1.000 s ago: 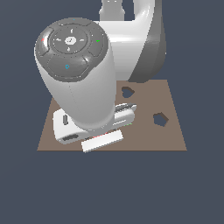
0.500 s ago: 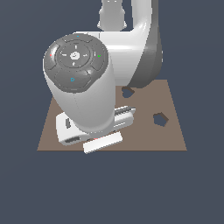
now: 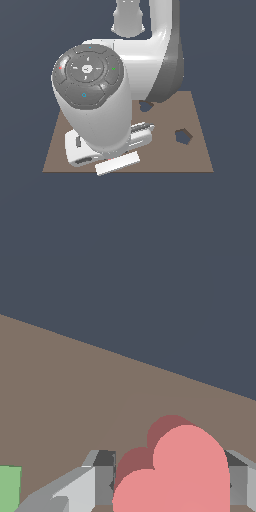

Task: Insert a designated object into the corresponding slot on a board.

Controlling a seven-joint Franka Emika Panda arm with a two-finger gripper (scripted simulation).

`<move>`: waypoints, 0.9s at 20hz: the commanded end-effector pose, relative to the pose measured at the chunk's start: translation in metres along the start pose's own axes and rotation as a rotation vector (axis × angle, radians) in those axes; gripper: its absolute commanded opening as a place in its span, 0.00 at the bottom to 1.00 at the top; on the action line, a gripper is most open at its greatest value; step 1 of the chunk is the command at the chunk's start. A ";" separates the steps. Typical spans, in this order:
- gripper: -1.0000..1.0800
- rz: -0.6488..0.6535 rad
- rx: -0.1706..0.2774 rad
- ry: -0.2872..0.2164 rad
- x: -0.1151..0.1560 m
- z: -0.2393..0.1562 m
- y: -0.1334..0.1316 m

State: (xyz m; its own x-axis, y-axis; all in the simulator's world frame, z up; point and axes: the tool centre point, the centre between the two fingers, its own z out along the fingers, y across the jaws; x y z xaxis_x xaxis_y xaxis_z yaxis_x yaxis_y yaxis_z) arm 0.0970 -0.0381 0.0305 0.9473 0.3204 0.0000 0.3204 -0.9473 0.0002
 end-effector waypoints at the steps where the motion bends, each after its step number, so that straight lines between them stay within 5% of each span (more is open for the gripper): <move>1: 0.00 0.000 0.000 0.000 0.000 0.001 0.000; 18: 0.00 0.164 0.000 0.000 -0.016 -0.001 0.008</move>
State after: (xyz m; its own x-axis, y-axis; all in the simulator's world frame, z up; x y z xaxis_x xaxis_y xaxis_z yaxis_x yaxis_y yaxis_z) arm 0.0871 -0.0483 0.0308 0.9813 0.1925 -0.0002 0.1925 -0.9813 0.0002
